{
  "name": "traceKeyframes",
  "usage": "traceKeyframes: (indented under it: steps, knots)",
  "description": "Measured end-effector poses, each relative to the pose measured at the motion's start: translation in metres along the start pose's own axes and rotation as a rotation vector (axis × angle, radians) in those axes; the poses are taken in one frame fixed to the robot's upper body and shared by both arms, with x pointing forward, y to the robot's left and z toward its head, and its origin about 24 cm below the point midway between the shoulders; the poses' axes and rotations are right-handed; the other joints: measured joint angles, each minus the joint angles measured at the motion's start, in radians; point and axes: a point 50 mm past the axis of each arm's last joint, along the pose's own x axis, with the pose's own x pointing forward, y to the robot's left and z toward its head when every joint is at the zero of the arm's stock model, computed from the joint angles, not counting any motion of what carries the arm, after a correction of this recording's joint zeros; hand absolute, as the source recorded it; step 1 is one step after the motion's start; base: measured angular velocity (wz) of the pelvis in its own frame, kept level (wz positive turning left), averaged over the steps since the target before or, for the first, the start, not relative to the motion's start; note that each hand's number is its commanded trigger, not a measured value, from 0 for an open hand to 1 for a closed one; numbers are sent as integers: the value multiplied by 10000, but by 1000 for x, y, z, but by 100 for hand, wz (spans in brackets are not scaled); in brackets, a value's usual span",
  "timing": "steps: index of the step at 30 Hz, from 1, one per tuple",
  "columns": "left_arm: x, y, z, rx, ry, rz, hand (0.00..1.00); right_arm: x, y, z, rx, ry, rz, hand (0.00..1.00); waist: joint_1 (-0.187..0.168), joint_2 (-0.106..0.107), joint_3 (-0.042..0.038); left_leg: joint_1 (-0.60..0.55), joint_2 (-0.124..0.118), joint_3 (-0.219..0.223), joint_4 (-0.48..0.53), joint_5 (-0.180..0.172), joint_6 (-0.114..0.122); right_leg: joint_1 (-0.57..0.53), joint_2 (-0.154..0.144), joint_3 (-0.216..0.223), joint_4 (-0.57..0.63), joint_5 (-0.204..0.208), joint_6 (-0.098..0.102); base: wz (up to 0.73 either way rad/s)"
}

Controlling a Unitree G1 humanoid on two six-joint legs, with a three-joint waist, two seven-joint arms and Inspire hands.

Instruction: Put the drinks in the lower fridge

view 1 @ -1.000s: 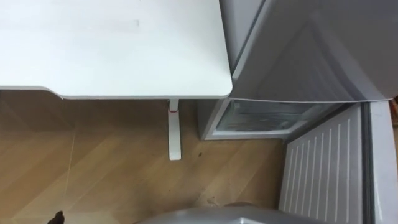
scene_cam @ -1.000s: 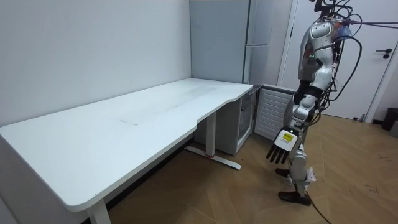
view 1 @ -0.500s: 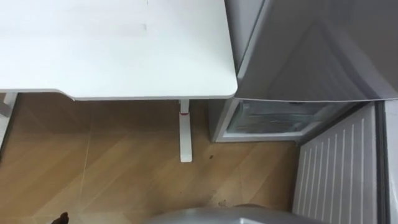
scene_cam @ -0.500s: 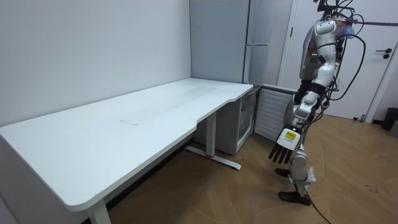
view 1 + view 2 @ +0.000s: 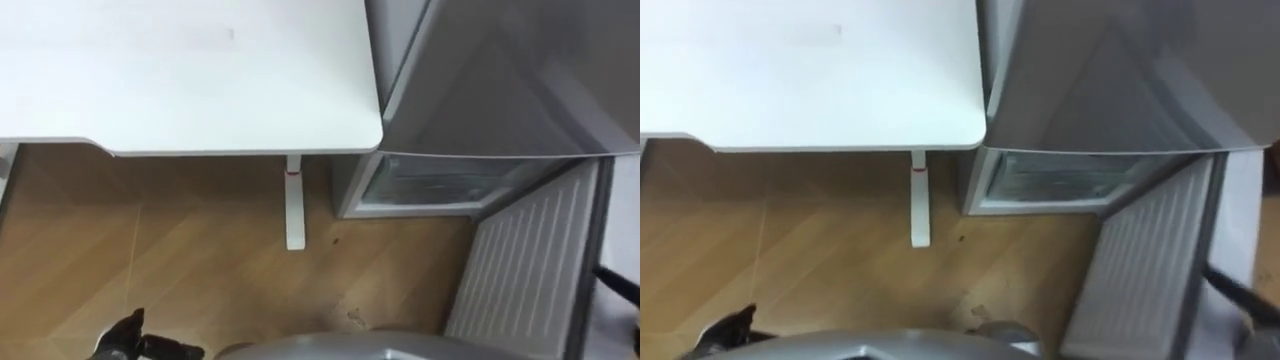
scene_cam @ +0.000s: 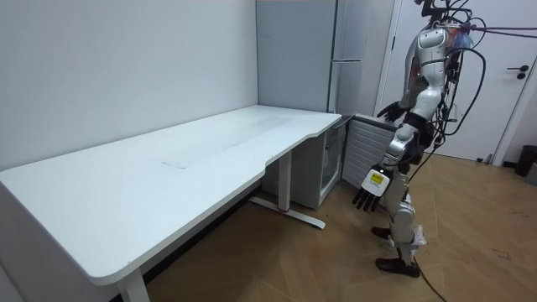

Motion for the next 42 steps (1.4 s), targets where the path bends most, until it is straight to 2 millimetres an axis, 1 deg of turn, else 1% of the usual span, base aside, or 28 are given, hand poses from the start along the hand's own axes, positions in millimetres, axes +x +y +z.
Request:
traceKeyframes:
  steps: [1, 2, 3, 4, 5, 6, 7, 8, 9, 10, 11, 12, 13, 14, 16, 17, 18, 19, 22, 26, 27, 29, 32, 36, 39, 40, 41, 42]
  knots:
    - [1, -3, 11, 272, -311, -113, 0, -8, 11, -3, -326, -40, 838, 0, 172, -2, 1, -46, 26, 26, 49, -1, -3, -57, 28, 40, 13, 16, -21, -26]
    - [2, -6, 16, 436, -483, -263, 0, -14, 25, -4, -565, -179, 1771, 0, 292, 34, 0, -25, 62, 134, 54, 3, -10, -106, 68, 124, 54, 38, -56, -35]
    - [2, -7, 15, 442, -441, -331, 0, -18, 35, -4, -584, -258, 2292, 0, 402, 49, -7, 5, 96, 166, 51, 1, -17, -128, 103, 180, 68, 69, -87, -45]
    - [4, -8, 16, 323, -403, -383, 0, -24, 56, -4, -540, -352, 3483, 0, 530, 133, 29, 65, 158, 165, 39, -1, -89, -128, 177, 233, 60, 120, -139, -31]
    - [4, -9, 18, 189, -447, -419, 0, -34, 81, -3, -366, -419, 5261, 0, 536, 147, 17, 87, 194, 166, 20, 17, -143, -123, 221, 235, 68, 141, -173, -18]
    - [4, -9, 19, 197, -487, -449, 0, -41, 96, -2, -386, -458, 6311, 0, 572, 176, 17, 106, 208, 162, -28, 29, -175, -125, 247, 233, 71, 155, -195, 0]
    - [5, -12, 22, 315, -565, -533, 0, -56, 127, -1, -316, -492, 8391, 0, 694, 235, 28, 130, 223, 93, -104, 36, -222, -121, 282, 213, 68, 169, -220, 13]
    - [5, -15, 24, 462, -600, -642, 0, -69, 154, 0, -506, -520, 10238, 0, 745, 259, 18, 96, 225, -27, -110, 48, -243, -94, 275, 110, 66, 174, -228, 20]
    - [6, -17, 25, 542, -608, -688, 0, -75, 164, 2, -611, -558, 11024, 0, 791, 253, -1, 81, 225, -77, -100, 57, -252, -85, 264, 59, 69, 172, -230, 27]
    - [6, -18, 26, 641, -626, -741, 0, -86, 179, 6, -753, -642, 12230, 0, 1009, 249, -31, 37, 221, -173, -60, 63, -259, -65, 259, 4, 56, 167, -237, 24]
    - [6, -18, 27, 656, -667, -736, 0, -91, 184, 9, -824, -726, 12746, 0, 1059, 239, -45, -16, 210, -271, -30, 66, -259, -50, 252, -40, 25, 163, -242, 34]
    - [5, -18, 24, 659, -546, -737, 0, -99, 190, 14, -893, -863, 13595, 0, 1218, 213, -63, -54, 183, -420, -16, 105, -258, -23, 210, -203, -25, 159, -240, 35]
    - [5, -17, 19, 669, -408, -734, 0, -104, 192, 16, -996, -905, 14210, 0, 1350, 159, -90, -60, 158, -530, -12, 126, -253, -10, 186, -298, -46, 143, -236, 41]
    - [4, -17, 14, 658, -225, -752, 0, -108, 193, 17, -1091, -840, 14690, 0, 1416, 104, -89, -79, 142, -649, 18, 136, -243, 32, 142, -471, -53, 133, -231, 29]
    - [3, -18, 9, 631, -13, -824, 0, -110, 194, 17, -1280, -686, 15172, 0, 1562, 27, -106, -81, 138, -700, 62, 137, -241, 79, 138, -495, -61, 130, -225, 15]
    - [3, -18, 7, 616, 39, -865, 0, -111, 196, 18, -1402, -672, 15525, 0, 1594, 8, -87, -75, 138, -704, 67, 137, -241, 91, 137, -495, -54, 130, -225, 0]
    - [3, -18, 7, 615, 43, -888, 0, -112, 197, 19, -1463, -710, 15692, 0, 1635, -32, -97, -72, 140, -707, 69, 136, -241, 100, 137, -494, -49, 130, -225, 0]
    - [3, -18, 8, 622, 32, -904, 0, -113, 198, 20, -1791, -771, 15985, 0, 1696, -37, -66, -58, 145, -706, 66, 136, -240, 143, 142, -494, -46, 130, -225, 0]
    - [4, -17, 12, 653, -62, -868, 0, -114, 195, 19, -2852, -761, 16425, 0, 1733, -106, -78, -21, 149, -757, 52, 132, -240, 212, 143, -547, -41, 130, -225, 3]
    - [4, -17, 13, 545, -81, -819, 0, -114, 192, 15, -3430, -414, 16801, 0, 1731, -84, -61, -17, 150, -752, 17, 132, -243, 226, 142, -547, -19, 135, -232, 0]
    - [4, -17, 13, 476, -77, -832, 0, -113, 190, 13, -3915, -355, 16819, 0, 1696, -78, -58, -17, 148, -764, 27, 136, -248, 233, 144, -541, -11, 136, -235, 0]
    - [5, -18, 11, 423, 31, -858, 0, -109, 184, 6, -5415, -154, 16468, 0, 1664, -60, -48, -17, 140, -832, 64, 137, -248, 280, 130, -607, -7, 137, -236, 8]
    - [5, -18, 8, 408, 158, -859, 0, -100, 176, -2, -6835, 392, 15924, 0, 1513, -62, -42, -46, 121, -890, 97, 136, -247, 295, 116, -664, -31, 136, -235, 7]
    - [5, -19, 8, 414, 214, -845, 0, -91, 163, -12, -8012, 1034, 15310, 0, 1491, -77, -42, -62, 118, -888, 92, 135, -246, 278, 115, -669, -51, 131, -234, 0]
    - [5, -18, 1, 195, 512, -809, 0, -77, 147, -17, -8911, 1690, 14472, 0, 1440, -121, -66, -70, 116, -890, 133, 138, -244, 260, 95, -740, -58, 130, -233, 0]
    - [5, -18, 0, 198, 523, -805, 0, -71, 140, -18, -9306, 1905, 13957, 0, 1418, -152, -83, -47, 114, -897, 131, 138, -244, 281, 94, -740, -73, 130, -233, 4]
    - [4, -18, -2, 193, 587, -808, 0, -65, 131, -19, -9693, 2124, 13411, 0, 1386, -144, -79, -35, 104, -945, 138, 137, -243, 343, 89, -774, -135, 130, -233, 7]
    - [4, -18, -3, 194, 603, -808, 0, -63, 127, -19, -9814, 2222, 13168, 0, 1386, -158, -88, -41, 96, -984, 138, 137, -243, 365, 87, -790, -172, 130, -233, 10]
